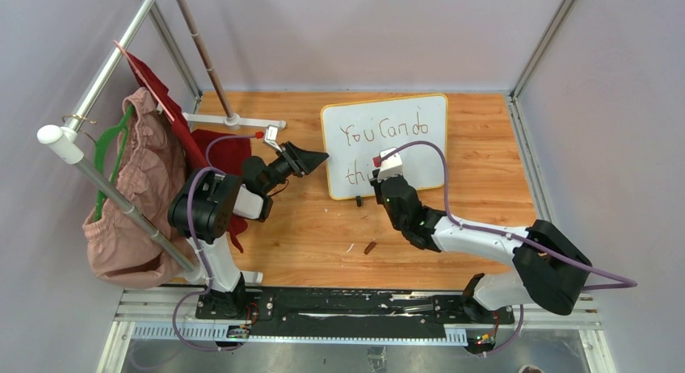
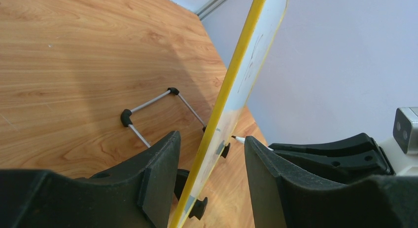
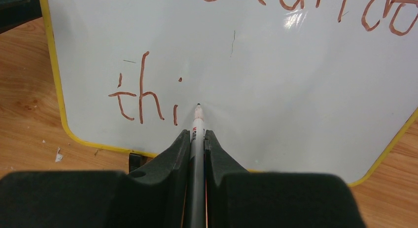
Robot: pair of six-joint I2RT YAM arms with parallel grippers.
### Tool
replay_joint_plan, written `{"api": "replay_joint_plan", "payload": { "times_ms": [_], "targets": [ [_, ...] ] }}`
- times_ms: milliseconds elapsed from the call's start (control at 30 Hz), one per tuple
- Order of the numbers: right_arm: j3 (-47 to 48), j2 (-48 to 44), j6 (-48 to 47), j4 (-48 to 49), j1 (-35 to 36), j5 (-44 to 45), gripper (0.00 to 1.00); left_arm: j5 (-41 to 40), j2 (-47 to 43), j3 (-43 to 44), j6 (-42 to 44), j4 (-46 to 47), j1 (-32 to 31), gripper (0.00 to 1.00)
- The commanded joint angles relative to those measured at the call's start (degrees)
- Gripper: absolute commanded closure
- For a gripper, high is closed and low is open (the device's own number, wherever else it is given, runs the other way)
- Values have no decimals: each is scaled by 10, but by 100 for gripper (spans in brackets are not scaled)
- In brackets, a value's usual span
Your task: Write a sentence on the whiteboard
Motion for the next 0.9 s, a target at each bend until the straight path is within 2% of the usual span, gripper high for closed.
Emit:
{"api": "replay_joint_plan", "payload": {
  "times_ms": [0,867],
  "targets": [
    [18,5,14,13,-8,14,100,-1,4,-4,4,23,-3,44],
    [32,28,16,18,-19,11,100,1,3,-5,4,23,-4,44]
  ]
}}
